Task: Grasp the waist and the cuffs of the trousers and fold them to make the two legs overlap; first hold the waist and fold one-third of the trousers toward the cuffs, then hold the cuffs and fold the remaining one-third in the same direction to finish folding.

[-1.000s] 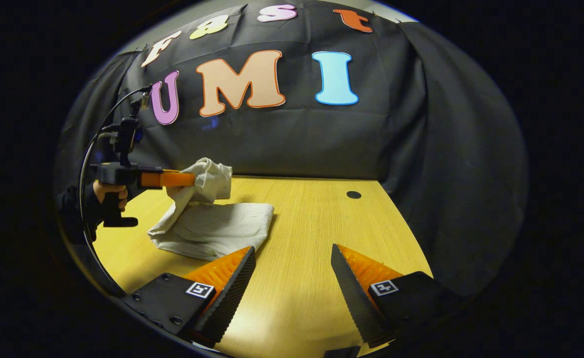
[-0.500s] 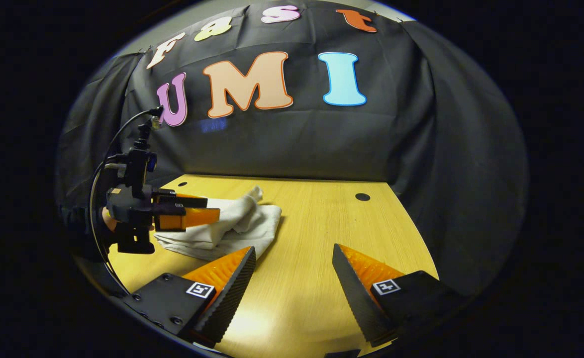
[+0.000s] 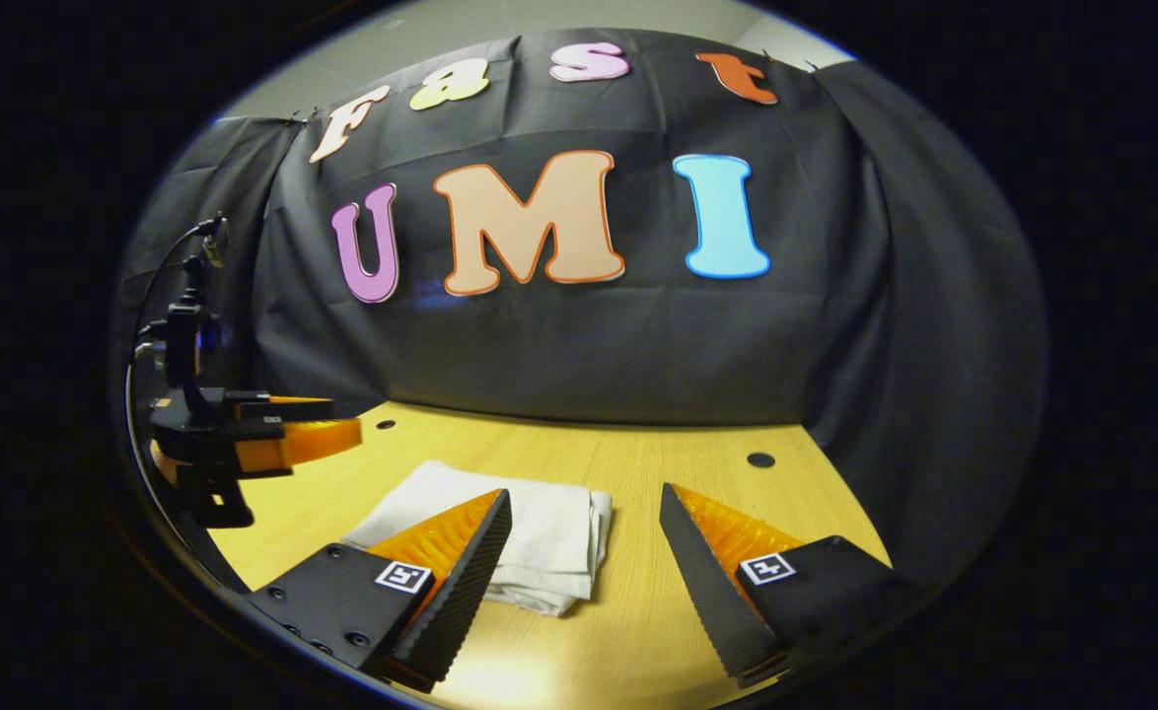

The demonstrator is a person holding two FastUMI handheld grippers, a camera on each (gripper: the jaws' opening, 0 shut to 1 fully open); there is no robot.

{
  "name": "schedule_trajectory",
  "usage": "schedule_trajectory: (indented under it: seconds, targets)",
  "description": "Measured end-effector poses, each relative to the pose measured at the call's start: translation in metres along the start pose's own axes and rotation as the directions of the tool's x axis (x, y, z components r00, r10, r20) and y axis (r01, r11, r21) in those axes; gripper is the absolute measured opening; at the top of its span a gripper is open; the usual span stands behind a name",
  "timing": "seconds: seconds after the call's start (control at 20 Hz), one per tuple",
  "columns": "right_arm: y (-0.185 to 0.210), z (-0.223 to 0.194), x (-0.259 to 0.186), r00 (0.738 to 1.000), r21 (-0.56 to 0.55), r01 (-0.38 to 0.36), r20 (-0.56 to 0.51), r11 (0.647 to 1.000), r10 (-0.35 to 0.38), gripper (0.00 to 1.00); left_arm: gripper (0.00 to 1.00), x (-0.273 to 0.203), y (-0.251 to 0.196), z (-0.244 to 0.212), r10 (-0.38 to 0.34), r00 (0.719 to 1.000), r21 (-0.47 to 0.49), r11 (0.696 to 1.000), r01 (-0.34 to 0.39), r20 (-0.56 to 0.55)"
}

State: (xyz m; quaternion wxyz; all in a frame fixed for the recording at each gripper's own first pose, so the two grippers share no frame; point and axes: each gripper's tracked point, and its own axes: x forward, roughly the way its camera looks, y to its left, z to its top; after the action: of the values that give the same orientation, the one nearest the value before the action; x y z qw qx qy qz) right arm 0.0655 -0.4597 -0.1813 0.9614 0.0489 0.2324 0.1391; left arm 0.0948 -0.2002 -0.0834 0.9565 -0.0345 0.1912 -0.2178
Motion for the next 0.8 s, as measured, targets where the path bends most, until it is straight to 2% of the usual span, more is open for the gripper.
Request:
schedule_trajectory:
  seconds: [0.1,0.15,0.2,0.4,0.45,0.5,0.55,0.6,0.8]
  targets:
    - [0.015,0.029,0.001,0.997,-0.038,0.029,0.078,0.999,-0.026,0.98,0.96,-0.022,0.041,0.018,0.084,0.996,-0.001,0.996,-0.084,0.040]
    - [0.023,0.044,0.002,0.993,-0.045,0.038,0.115,0.998,-0.032,0.94,0.96,-0.029,0.059,0.027,0.122,0.991,0.004,0.992,-0.123,0.059]
    - [0.031,0.058,-0.001,0.988,-0.046,0.042,0.149,0.998,-0.035,0.97,0.96,-0.043,0.075,0.036,0.163,0.983,0.012,0.986,-0.164,0.080]
    - [0.059,0.094,-0.005,0.971,-0.004,0.038,0.235,0.999,-0.036,0.98,0.96,-0.081,0.125,0.057,0.280,0.948,0.048,0.956,-0.290,0.152]
    - [0.063,0.098,-0.004,0.969,0.006,0.040,0.244,0.999,-0.041,0.97,1.00,-0.087,0.132,0.060,0.294,0.943,0.046,0.951,-0.304,0.158]
    - [0.064,0.100,-0.004,0.968,0.011,0.048,0.248,0.999,-0.049,0.97,0.96,-0.090,0.138,0.061,0.305,0.939,0.041,0.948,-0.315,0.162]
    - [0.064,0.101,-0.005,0.966,0.010,0.064,0.250,0.998,-0.064,0.97,0.99,-0.093,0.142,0.062,0.315,0.935,0.032,0.945,-0.324,0.163]
    - [0.064,0.103,-0.007,0.963,0.004,0.077,0.260,0.997,-0.076,0.98,0.96,-0.096,0.146,0.061,0.323,0.932,0.022,0.944,-0.331,0.163]
    - [0.062,0.106,-0.014,0.957,-0.014,0.105,0.272,0.994,-0.097,0.97,0.96,-0.097,0.152,0.054,0.326,0.933,0.011,0.943,-0.332,0.154]
